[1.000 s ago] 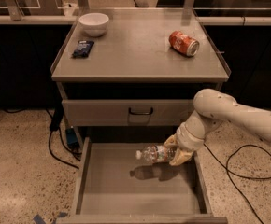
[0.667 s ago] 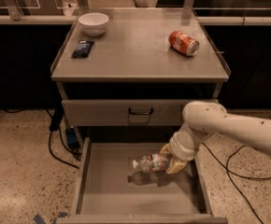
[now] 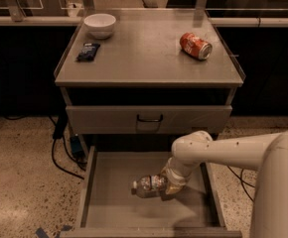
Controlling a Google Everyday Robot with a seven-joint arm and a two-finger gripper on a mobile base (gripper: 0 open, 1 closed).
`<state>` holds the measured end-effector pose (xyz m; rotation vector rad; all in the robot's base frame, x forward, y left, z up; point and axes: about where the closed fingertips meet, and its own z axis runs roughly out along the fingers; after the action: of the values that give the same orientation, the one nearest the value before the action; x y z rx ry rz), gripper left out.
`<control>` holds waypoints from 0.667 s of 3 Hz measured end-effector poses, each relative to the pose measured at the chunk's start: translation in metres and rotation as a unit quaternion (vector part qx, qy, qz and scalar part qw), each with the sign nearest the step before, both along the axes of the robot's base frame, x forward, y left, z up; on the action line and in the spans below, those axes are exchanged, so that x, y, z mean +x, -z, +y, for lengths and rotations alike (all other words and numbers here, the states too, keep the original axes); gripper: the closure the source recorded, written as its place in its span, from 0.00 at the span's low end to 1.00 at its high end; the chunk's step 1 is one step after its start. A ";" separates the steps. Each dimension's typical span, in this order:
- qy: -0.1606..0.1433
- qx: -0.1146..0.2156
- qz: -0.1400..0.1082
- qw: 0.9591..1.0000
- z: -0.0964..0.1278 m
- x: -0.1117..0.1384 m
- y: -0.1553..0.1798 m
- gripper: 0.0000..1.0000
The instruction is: Place water bottle into middle drawer
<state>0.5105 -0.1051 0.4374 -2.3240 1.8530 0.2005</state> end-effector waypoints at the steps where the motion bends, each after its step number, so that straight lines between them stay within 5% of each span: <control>1: 0.008 0.002 -0.004 1.000 0.003 0.003 0.004 1.00; 2: 0.021 0.008 -0.002 1.000 -0.011 -0.003 0.006 1.00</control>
Offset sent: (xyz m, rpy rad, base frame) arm -0.0055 -0.0336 -0.0072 0.0407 -0.0199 -0.0941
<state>0.5073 -0.1164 0.4312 -2.2714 1.8882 0.2043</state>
